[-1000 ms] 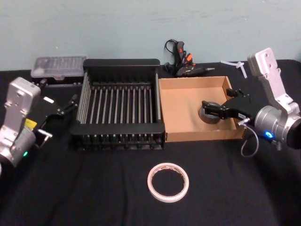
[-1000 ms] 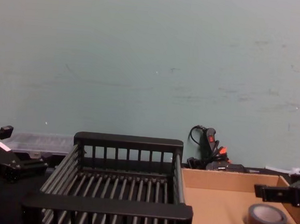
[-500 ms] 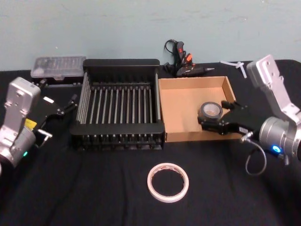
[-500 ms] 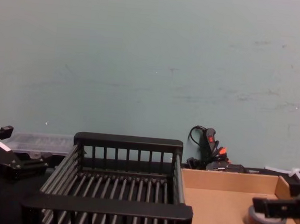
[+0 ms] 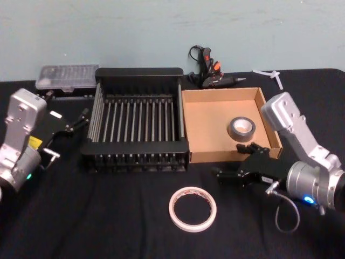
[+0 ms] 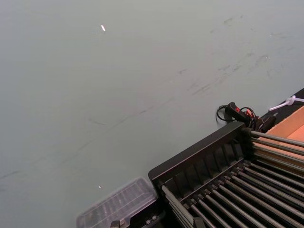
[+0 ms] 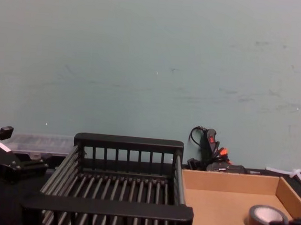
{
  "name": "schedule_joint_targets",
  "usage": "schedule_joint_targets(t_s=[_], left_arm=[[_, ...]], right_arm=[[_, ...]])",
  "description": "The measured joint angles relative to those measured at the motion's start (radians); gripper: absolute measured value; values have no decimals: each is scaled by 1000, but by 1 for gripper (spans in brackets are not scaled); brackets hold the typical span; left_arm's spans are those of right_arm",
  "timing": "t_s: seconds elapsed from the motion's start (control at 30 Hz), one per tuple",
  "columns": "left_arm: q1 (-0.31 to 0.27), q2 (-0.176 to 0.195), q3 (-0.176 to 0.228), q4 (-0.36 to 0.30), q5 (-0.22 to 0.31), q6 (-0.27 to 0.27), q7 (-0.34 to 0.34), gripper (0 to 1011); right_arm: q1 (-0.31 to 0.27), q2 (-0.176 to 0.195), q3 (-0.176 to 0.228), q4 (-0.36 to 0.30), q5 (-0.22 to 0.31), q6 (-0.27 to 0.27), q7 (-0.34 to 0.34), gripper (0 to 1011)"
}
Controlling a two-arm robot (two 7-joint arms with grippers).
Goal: Pick up the white tape and place it into the black box , Pick up the silver tape and place it into the brown box.
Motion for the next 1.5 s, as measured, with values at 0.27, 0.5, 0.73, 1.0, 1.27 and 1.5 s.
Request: schedule_joint_targets(t_s=[0.27, 0.5, 0.73, 1.0, 1.27, 1.5], left_arm=[[0, 0, 0, 0, 0, 0, 0, 1001], [0, 0, 0, 0, 0, 0, 0, 1001], [0, 0, 0, 0, 0, 0, 0, 1001], [0, 0, 0, 0, 0, 0, 0, 1001], [0, 0, 0, 0, 0, 0, 0, 1001], [0, 0, 0, 0, 0, 0, 0, 1001]], right_arm=[[-23, 20, -41, -17, -1, -4, 6, 1002], [-27, 19, -68, -17, -11, 7, -1, 1002], [-24, 8, -93, -5, -27, 20, -7, 1002], [-16, -4, -112, 13, -44, 28, -7, 1002], [-11, -17, -122, 29, -64, 31, -5, 1002], [-7, -26, -124, 37, -77, 34, -3, 1002]])
